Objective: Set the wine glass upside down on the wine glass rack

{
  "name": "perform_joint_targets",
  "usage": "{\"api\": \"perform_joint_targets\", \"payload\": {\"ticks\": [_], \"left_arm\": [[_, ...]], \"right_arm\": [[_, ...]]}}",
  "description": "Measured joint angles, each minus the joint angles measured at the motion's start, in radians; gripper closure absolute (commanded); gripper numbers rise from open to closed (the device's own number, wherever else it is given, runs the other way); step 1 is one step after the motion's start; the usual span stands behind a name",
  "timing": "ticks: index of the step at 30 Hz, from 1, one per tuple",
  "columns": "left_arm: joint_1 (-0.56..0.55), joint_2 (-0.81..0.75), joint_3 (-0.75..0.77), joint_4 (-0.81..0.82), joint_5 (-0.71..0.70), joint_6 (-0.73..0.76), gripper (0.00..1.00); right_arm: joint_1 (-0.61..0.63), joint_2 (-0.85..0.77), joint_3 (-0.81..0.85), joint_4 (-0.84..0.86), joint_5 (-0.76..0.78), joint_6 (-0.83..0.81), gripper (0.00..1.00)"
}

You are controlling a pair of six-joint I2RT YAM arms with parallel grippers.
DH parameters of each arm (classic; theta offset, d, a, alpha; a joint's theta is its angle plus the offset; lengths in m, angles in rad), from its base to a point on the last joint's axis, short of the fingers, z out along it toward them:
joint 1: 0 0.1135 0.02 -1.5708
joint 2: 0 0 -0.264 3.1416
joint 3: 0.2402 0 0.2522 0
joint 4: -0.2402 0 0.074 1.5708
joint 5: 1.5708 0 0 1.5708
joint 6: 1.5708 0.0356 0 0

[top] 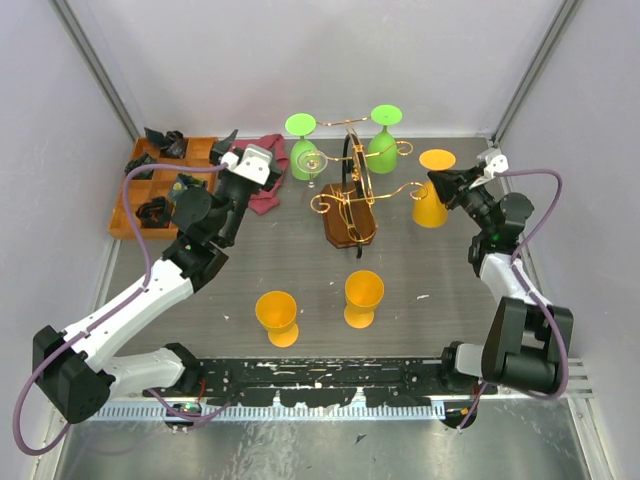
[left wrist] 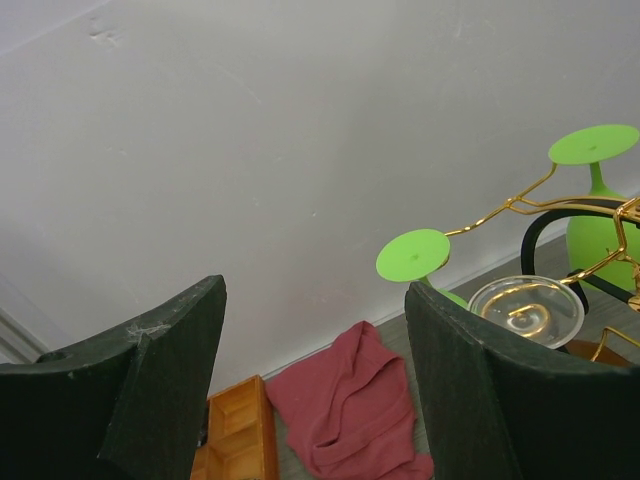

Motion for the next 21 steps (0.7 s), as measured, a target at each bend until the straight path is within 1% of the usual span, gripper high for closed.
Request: {"api": "perform_joint_targets", "payload": {"ticks": [4,9,16,21], "left_arm": [[0.007,0.000,0.000,0.005,0.001,-0.005,0.21],[0.011,0.000,0.000,0.005,0.001,-0.007,0.21],[0.021,0.000,0.000,0.004,-0.001,-0.006,0.21],[0.027,0.000,0.000,0.004,-0.003,-0.006,0.21]], "right_arm": [[0.000,0.099,-0.007,0.178,-0.043,0.090,0.99],[0.000,0.189,-0.006,0.332,-0.090,0.179,0.99],[0.000,0.272,0.040,0.437,-0.135,0.237,0.99],[0.010,0.321,0.076,0.482,-0.158,0.258,0.99]]}}
